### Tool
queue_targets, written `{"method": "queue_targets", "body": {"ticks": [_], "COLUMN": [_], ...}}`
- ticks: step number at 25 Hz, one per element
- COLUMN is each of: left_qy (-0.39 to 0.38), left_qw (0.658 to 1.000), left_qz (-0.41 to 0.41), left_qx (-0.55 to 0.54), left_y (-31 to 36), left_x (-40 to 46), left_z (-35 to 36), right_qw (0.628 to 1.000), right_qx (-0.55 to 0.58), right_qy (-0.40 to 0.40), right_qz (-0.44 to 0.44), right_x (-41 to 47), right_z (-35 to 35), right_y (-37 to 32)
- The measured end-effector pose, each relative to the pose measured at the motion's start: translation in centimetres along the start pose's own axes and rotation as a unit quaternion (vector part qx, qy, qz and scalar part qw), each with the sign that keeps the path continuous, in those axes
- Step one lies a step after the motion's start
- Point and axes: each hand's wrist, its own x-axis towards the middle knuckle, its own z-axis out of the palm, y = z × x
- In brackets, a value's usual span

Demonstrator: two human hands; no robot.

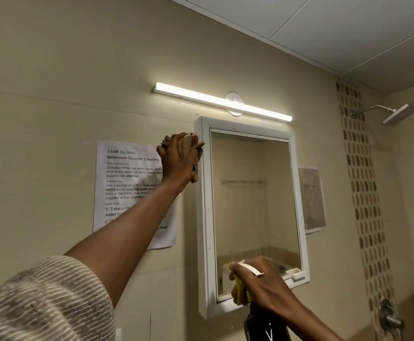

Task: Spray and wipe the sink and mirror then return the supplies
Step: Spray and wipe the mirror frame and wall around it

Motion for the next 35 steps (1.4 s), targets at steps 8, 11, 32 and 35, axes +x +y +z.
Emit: {"method": "queue_targets", "body": {"ticks": [8, 11, 32, 35], "left_qy": [-0.012, -0.089, -0.166, -0.183], "left_qw": [0.989, 0.973, 0.906, 0.904], "left_qz": [0.107, 0.103, 0.039, 0.014], "left_qx": [0.103, 0.188, 0.387, 0.386], "left_y": [2.0, 1.9, -7.4, -9.4], "left_x": [4.7, 5.4, -18.0, -22.5], "left_z": [1.9, 3.5, 2.2, 1.9], "right_qw": [0.979, 0.969, 0.973, 0.977], "right_qx": [0.034, 0.013, 0.018, 0.021], "right_qy": [0.126, 0.174, 0.188, 0.181], "right_qz": [-0.153, -0.174, -0.129, -0.112], "right_x": [5.2, 8.5, 8.5, 7.3], "right_z": [-3.6, -5.6, -3.2, -3.1], "right_y": [-5.0, -7.6, -6.6, -5.7]}}
